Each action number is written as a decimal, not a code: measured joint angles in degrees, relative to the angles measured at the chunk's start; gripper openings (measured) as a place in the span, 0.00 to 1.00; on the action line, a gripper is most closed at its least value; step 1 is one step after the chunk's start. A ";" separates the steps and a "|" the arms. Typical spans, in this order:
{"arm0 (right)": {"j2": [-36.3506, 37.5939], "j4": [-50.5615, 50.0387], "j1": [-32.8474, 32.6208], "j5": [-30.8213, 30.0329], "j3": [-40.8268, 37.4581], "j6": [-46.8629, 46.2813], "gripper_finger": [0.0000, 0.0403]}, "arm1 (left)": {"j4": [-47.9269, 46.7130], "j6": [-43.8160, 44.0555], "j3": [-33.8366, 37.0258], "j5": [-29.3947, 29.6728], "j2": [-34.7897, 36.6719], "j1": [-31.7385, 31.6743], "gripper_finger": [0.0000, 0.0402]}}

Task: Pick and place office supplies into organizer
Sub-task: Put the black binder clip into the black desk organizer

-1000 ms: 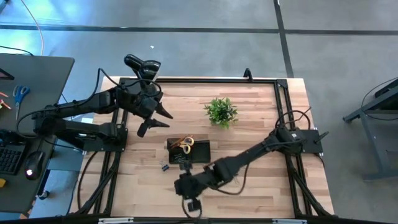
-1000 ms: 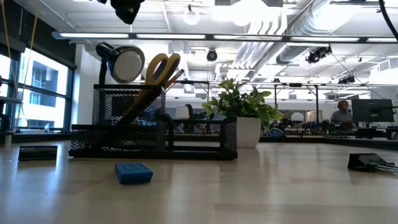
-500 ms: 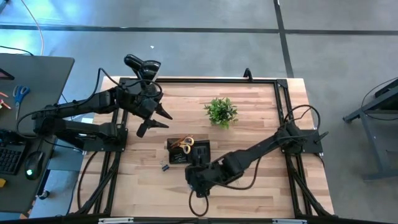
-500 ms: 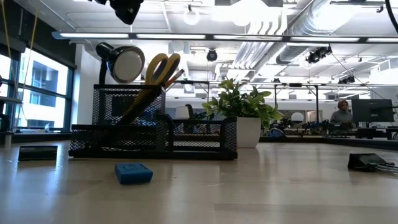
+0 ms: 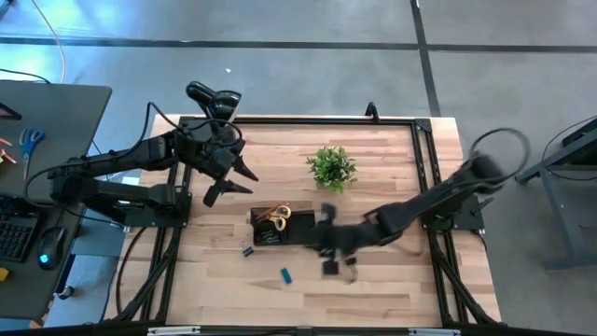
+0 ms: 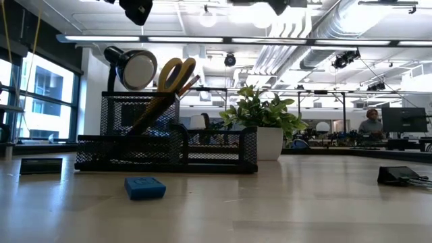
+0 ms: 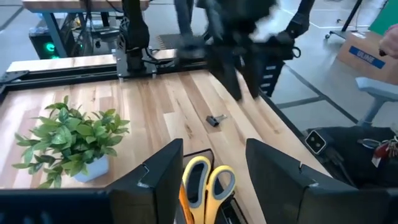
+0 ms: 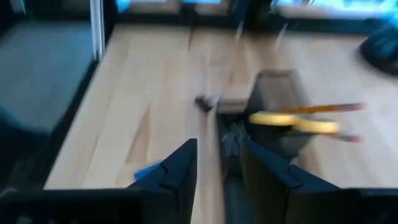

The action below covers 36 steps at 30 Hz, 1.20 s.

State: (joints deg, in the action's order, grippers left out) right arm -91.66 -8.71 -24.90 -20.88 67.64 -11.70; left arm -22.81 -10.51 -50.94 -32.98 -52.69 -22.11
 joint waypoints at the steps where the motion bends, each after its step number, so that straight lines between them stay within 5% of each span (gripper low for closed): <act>1: 3.47 3.84 0.01 -0.67 -4.20 0.09 0.29 | 0.25 0.13 0.00 0.29 0.00 0.00 0.41; 6: 15.34 29.35 0.68 -3.24 -27.84 -1.14 0.29 | 0.83 0.78 0.00 2.06 0.01 0.02 0.41; 10: 16.80 53.94 0.95 -3.05 -42.98 -1.52 0.29 | 0.52 2.24 0.00 2.13 0.02 0.02 0.41; 13: 16.37 63.56 0.89 -2.91 -48.81 0.45 0.29 | 1.08 5.28 2.35 1.80 0.19 0.48 0.41; 20: 16.33 64.29 0.89 -2.59 -51.63 3.17 0.29 | 3.71 19.03 10.79 6.76 2.99 5.26 0.41; 30: 16.33 63.78 0.87 1.11 -51.65 6.24 0.29 | 5.34 39.57 15.54 20.61 11.20 27.31 0.41; 36: 16.33 64.24 0.97 0.93 -51.65 10.27 0.29 | 2.19 45.72 15.54 32.19 7.92 41.60 0.41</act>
State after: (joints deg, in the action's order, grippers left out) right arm -75.33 55.53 -23.93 -19.96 15.99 -1.44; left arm -20.62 35.21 -35.40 -0.79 -44.77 19.49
